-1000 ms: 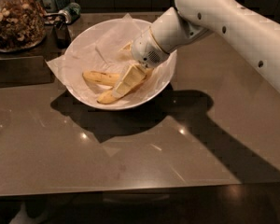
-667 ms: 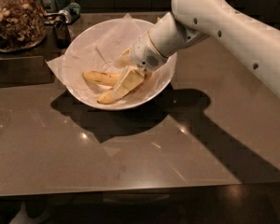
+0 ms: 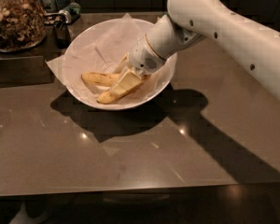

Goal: Pick banana from white bowl

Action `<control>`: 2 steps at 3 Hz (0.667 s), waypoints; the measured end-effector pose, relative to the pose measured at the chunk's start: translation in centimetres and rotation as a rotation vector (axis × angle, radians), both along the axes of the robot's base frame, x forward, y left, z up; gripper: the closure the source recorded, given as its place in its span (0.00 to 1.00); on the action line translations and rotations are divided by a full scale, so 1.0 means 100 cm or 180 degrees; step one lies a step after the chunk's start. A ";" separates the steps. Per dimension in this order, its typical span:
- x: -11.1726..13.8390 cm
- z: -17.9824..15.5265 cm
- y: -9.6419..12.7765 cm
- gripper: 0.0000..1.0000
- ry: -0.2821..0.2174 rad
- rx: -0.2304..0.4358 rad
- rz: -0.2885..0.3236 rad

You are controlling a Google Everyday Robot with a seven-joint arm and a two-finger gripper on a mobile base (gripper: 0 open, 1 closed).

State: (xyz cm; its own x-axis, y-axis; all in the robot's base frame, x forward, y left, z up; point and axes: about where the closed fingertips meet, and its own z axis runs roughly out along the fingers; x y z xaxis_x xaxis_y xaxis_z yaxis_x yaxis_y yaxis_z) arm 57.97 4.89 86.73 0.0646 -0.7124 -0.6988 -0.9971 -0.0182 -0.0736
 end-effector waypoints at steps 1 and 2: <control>-0.005 0.014 0.000 0.96 -0.0110 0.0029 0.0035; -0.013 0.037 0.001 1.00 -0.0236 0.0164 0.0153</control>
Offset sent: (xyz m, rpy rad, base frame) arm -0.0210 -0.0027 0.0688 0.1069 -0.1288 0.0885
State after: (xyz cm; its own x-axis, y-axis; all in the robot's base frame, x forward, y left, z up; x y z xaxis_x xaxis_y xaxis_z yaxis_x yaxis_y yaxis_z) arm 56.70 4.97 90.48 0.1509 -0.6703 -0.7266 -0.9869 -0.0603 -0.1493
